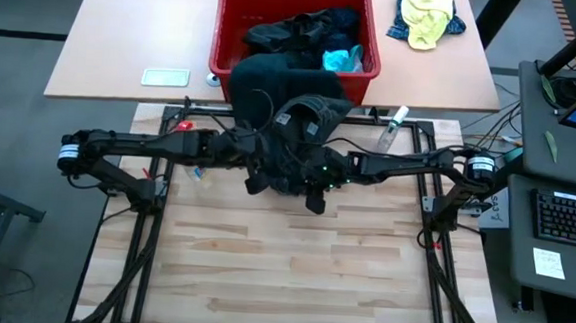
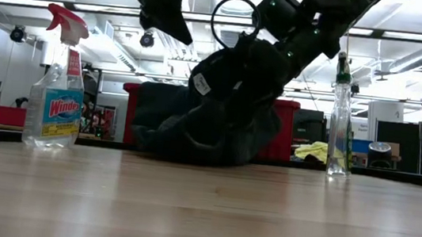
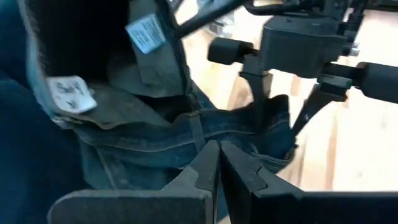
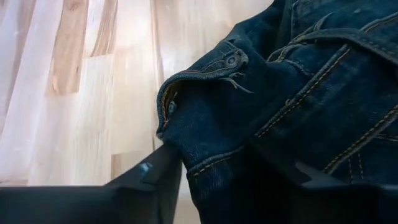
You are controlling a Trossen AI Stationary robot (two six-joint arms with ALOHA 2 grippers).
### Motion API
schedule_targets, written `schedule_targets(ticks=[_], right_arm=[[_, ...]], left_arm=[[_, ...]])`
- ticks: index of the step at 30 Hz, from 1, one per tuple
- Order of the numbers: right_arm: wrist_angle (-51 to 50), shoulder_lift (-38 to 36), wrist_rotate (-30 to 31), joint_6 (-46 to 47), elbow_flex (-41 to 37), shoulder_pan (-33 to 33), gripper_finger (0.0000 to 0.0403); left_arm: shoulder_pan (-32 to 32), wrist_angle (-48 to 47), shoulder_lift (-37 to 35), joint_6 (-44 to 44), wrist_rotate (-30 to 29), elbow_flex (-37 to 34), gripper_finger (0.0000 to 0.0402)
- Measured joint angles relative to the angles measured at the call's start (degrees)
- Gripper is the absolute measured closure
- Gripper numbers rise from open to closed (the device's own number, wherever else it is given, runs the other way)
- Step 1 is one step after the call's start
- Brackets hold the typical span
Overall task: Fold Laundry from Bin
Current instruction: Fold the blue pants
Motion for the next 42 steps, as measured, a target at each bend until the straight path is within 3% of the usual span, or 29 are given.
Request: schedule_targets(ticks=[10,17,29,37,42], right_arm=[[-0.46,-1.04,-1.03,0.06,-0.56,1.93,0.0154],[-1.68,-1.38,-1.01,2.37,-1.50,5.17,0.0121],[-2.67,-2.30,-0.79,3.06,-1.51,11.40,0.0131],[-3.48,-2.75,-0.50,3.08,-1.51,12.80,0.0142],[-3.51,-2.78,-0.65,0.53,-1.53,14.11,0.0147]], left_arm=[[-8.89,7.62,7.08,-0.11,-1.84,0.00,0.0401],[-11.23,11.22,9.52,-0.49,-2.14,0.02,0.0401],[-17.44,15.12,12.06,-1.12,-2.16,-0.09,0.0401],[-21.90,29.71,16.54,6.66,-1.95,-3.74,0.0401],[-22.68,30.03,17.64,8.36,-1.92,-3.69,0.0401]])
